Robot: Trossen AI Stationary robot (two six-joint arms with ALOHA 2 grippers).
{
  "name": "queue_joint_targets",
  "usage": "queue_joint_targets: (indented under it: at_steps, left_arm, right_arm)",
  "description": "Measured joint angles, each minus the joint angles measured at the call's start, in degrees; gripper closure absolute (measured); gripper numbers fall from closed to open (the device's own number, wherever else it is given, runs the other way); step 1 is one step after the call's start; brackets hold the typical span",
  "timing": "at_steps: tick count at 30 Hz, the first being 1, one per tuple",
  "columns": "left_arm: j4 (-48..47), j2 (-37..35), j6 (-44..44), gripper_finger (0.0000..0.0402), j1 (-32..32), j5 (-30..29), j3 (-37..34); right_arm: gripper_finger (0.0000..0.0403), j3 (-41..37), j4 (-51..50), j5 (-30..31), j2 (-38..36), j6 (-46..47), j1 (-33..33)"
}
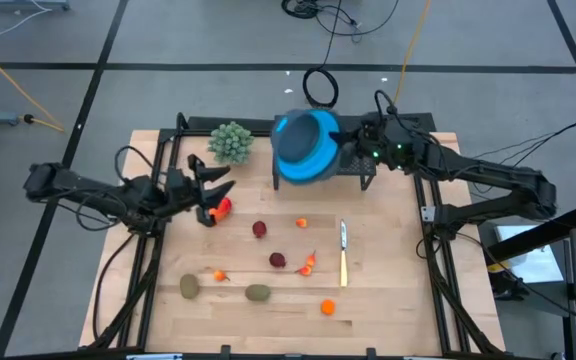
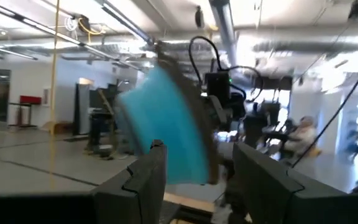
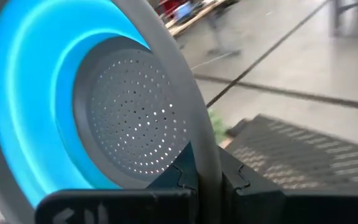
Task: Pick & Place Fruit
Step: Put the blue strainer bowl on the shelf
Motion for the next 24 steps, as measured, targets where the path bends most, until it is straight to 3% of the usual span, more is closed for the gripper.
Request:
queue_joint_targets:
  at_steps: [9,15,24]
  left_arm:
    - [-9.98,13.05,5.38,0.0218,0.0,-9.89,15.07]
    - [-10.71,21.27,6.82,0.0218,0.41,-19.46,21.99]
    - [-10.56,31.09,7.48,0.0218,4.1,-23.92,31.38]
  right_arm:
    - [0.04,0.0,8.98,15.11,2.04,-6.01,0.91]
    - [0.0398,0.0,16.67,24.15,2.01,-13.94,3.25]
    - [0.0399,0.0,23.98,31.38,2.76,-24.29,6.92]
